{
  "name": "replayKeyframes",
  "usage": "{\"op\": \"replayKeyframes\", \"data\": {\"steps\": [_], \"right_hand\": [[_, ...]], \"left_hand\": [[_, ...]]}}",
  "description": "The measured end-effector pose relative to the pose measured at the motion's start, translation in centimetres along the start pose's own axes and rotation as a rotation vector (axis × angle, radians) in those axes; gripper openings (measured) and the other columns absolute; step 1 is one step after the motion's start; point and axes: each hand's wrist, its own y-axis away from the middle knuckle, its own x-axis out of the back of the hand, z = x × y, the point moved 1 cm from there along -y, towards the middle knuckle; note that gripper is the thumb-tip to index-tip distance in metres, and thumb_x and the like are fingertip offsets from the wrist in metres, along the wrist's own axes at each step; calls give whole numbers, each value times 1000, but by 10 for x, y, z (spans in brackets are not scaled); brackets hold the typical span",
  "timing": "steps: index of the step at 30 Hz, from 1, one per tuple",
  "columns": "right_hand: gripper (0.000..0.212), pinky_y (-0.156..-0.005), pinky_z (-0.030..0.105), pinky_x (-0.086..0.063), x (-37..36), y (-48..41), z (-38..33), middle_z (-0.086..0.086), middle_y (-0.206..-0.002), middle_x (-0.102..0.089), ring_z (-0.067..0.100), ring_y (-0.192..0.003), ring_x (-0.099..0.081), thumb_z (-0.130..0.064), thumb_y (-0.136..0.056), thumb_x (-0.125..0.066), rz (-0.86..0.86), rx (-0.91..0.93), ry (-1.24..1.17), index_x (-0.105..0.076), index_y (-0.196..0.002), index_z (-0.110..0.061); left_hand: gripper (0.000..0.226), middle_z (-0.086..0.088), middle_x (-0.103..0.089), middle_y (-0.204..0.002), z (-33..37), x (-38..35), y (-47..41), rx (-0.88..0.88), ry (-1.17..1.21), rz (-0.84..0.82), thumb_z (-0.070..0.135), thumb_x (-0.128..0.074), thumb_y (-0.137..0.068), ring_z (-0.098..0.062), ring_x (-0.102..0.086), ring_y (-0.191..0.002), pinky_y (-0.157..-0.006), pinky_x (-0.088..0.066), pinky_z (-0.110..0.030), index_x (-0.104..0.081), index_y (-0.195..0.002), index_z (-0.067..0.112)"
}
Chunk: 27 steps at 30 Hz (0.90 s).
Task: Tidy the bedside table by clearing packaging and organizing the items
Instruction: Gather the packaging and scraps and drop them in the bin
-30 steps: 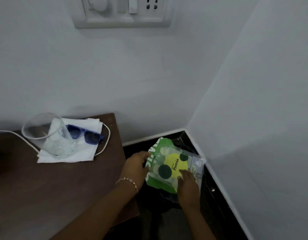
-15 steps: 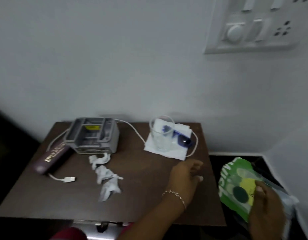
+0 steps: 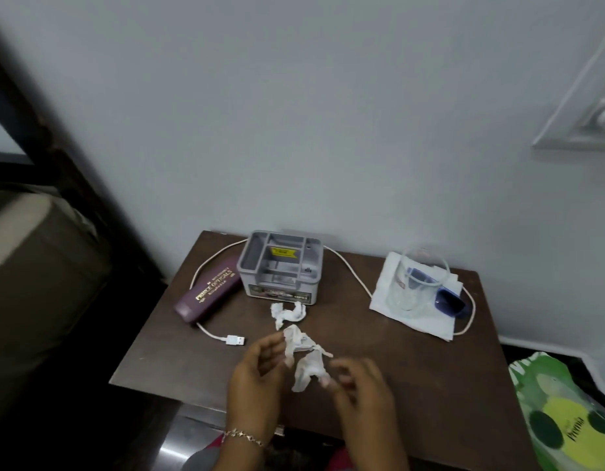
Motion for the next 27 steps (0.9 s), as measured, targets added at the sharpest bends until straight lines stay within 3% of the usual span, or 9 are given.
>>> {"op": "replayKeyframes", "data": {"steps": [4, 8, 10, 13, 15, 18, 22, 25, 27], "right_hand": [[35, -89, 17, -40, -27, -1, -10, -10, -119, -41, 10, -111, -47, -26, -84, -63, -157, 38, 296, -54, -117, -32], [16, -78, 27, -44, -34, -6, -13, -1, -108, -51, 19, -100, -54, -23, -88, -55, -128, 104, 412, -62, -102, -24], [13, -73, 22, -39, -32, -6, -11, 0, -93, -58, 19, -89, -58, -13, -84, -58, -102, 83, 389, -64, -87, -24], [34, -69, 12, -35, -21, 0, -6, -8, -82, -61, 8, -74, -54, -1, -73, -67, -12, 62, 273, -55, -83, -30], [36, -70, 5, -35, -13, 8, -6, -16, -83, -59, 4, -75, -56, -5, -74, -66, -2, 75, 236, -52, -86, -37], [18, -74, 7, -39, -9, 16, -11, -22, -89, -62, -5, -83, -58, -23, -75, -57, 17, 182, 150, -60, -86, -37], [33, -72, 10, -42, -10, 18, -12, -24, -87, -64, -1, -88, -56, -13, -73, -67, 44, 152, 89, -56, -86, -41], [45, -72, 17, -47, -11, 12, -14, -13, -91, -61, 8, -88, -58, -8, -69, -70, 61, 94, -5, -53, -92, -43], [55, -78, 11, -45, -7, 7, -17, -17, -104, -54, 5, -101, -55, -5, -68, -66, 93, 100, -43, -52, -102, -46]], "left_hand": [[34, 3, -66, -92, -17, 14, 0, 67, 1, 67, -9, -61, -80, 2, -64, -72, -78, -52, -26, -62, -92, 23], [31, 2, -66, -92, -26, 11, 6, 151, 52, 55, -7, -60, -82, -8, -63, -77, -62, -54, -19, -62, -92, 22], [30, 1, -66, -90, -26, 8, 9, 182, 84, 31, -6, -60, -83, -11, -61, -79, -55, -52, -13, -62, -87, 24], [22, -4, -66, -93, -25, 3, 12, 256, 154, -45, 1, -61, -85, -15, -61, -84, -55, -52, -12, -62, -88, 23], [18, -6, -69, -100, -23, 0, 13, 296, 224, -134, 8, -66, -84, -22, -64, -93, -59, -54, -15, -64, -96, 21], [24, -9, -73, -105, -18, -4, 15, 360, 360, -298, 9, -62, -86, -22, -67, -98, -69, -57, -22, -65, -109, 16], [21, -14, -73, -96, -12, -6, 16, 395, 398, -383, 6, -59, -85, -15, -70, -80, -68, -57, -22, -69, -104, 7], [19, -16, -71, -77, -13, -3, 14, 386, 407, -329, -2, -59, -83, -14, -69, -66, -62, -56, -19, -68, -100, -2], [16, -11, -72, -69, -15, 0, 12, 361, 384, -277, -5, -58, -83, -11, -67, -60, -57, -54, -17, -70, -92, 0]]}}
